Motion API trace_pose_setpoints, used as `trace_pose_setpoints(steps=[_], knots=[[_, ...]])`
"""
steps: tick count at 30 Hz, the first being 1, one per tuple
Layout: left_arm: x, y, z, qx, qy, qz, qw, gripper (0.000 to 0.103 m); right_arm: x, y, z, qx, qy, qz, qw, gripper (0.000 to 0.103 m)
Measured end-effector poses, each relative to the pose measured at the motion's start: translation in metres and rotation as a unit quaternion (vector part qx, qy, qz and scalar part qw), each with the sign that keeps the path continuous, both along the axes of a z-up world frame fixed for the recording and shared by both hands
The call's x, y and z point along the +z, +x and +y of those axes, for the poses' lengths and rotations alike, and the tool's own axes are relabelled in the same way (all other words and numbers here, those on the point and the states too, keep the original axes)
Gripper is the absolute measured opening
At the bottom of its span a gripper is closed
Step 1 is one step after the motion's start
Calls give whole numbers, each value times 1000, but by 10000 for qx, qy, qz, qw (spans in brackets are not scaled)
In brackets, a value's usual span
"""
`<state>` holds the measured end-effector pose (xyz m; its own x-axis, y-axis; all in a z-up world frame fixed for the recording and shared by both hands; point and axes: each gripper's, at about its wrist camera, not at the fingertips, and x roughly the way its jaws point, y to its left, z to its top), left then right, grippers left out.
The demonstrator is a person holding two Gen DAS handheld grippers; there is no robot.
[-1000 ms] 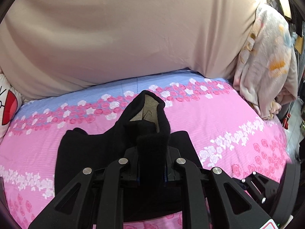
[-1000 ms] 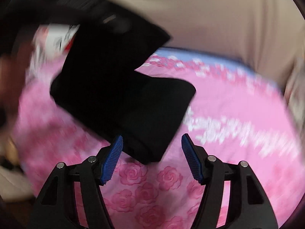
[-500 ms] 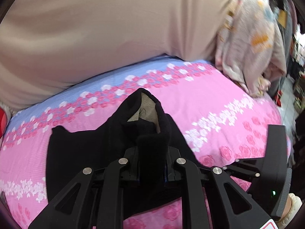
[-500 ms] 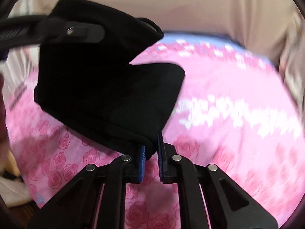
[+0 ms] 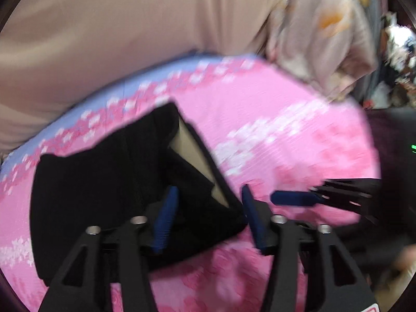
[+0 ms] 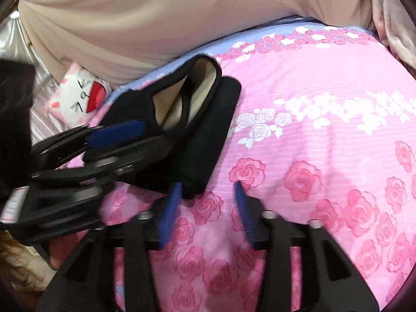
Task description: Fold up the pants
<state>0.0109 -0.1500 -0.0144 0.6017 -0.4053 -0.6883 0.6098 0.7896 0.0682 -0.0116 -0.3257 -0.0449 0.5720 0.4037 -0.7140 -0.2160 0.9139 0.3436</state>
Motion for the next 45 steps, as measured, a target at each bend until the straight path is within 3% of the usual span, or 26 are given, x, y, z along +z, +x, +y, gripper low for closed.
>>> trace_pose_setpoints(steps=[2, 4, 5, 8, 10, 13, 16, 17, 18, 19, 23, 24, 26, 28, 30, 31, 33, 35, 38, 41, 43, 45], knots=[[24, -22, 12, -248, -149, -361, 9989, 59, 12, -7, -20, -152, 201, -152, 9996, 63], [49, -32, 36, -274, -436, -561, 9971, 68, 25, -5, -36, -350, 471, -262, 9979, 63], [58, -31, 50, -189, -577, -595, 9964, 77, 35, 1, -41, -449, 599, -358, 9965, 63], [77, -1, 93, 696, -516, -953, 9917, 81, 54, 23, -32, -328, 759, -489, 9954, 68], [79, 37, 120, 1587, -258, -1096, 9809, 81, 58, 46, -8, -105, 637, -442, 9969, 68], [65, 101, 154, 2346, -278, -568, 9700, 80, 52, 84, 22, 126, 575, -223, 9980, 68], [43, 149, 171, 2645, -199, -104, 9641, 80, 34, 117, 42, 121, 374, 39, 9992, 67], [35, 161, 172, 2677, -132, 30, 9634, 80, 26, 124, 50, 173, 339, 142, 9992, 46], [26, 171, 172, 2691, -65, 202, 9629, 80, 18, 129, 57, 237, 303, 227, 9990, 12], [14, 181, 172, 2648, -24, 450, 9632, 80, 15, 131, 61, 173, 229, 279, 9992, 3], [-13, 195, 182, 2752, -6, 789, 9581, 83, 46, 99, 54, 7, 192, -382, 9991, 3], [-21, 197, 184, 2718, -127, 882, 9582, 84, 39, 98, 48, -64, 168, -290, 9994, 3], [-34, 199, 183, 2752, -130, 963, 9565, 87, -4, 113, 40, -270, -154, 349, 9989, 4], [-42, 204, 181, 2839, -69, 906, 9545, 88, -16, 115, 36, -317, 123, 395, 9986, 5], [-34, 200, 186, 2794, -171, 900, 9558, 87, 2, 109, 30, -509, 309, 332, 9977, 15], [-22, 194, 194, 2786, -288, 906, 9557, 86, 11, 103, 27, -638, 235, 217, 9974, 20], [4, 179, 211, 2779, -539, 768, 9560, 84, 39, 89, 31, -882, -214, -164, 9957, 20], [33, 154, 230, 2728, -718, 453, 9583, 84, 66, 78, 54, -646, -367, -513, 9959, 20], [53, 113, 244, 2615, -598, 177, 9632, 85, 68, 71, 87, -44, -211, -488, 9986, 20], [45, 65, 247, 2360, -498, 183, 9703, 86, 41, 54, 113, 421, -524, -114, 9977, 21], [26, 36, 244, 2192, -297, 198, 9750, 86, 24, 36, 112, 323, -912, 5, 9953, 34], [-4, 12, 235, 2242, 135, 172, 9743, 86, 12, 16, 104, 233, -1107, 46, 9936, 39]])
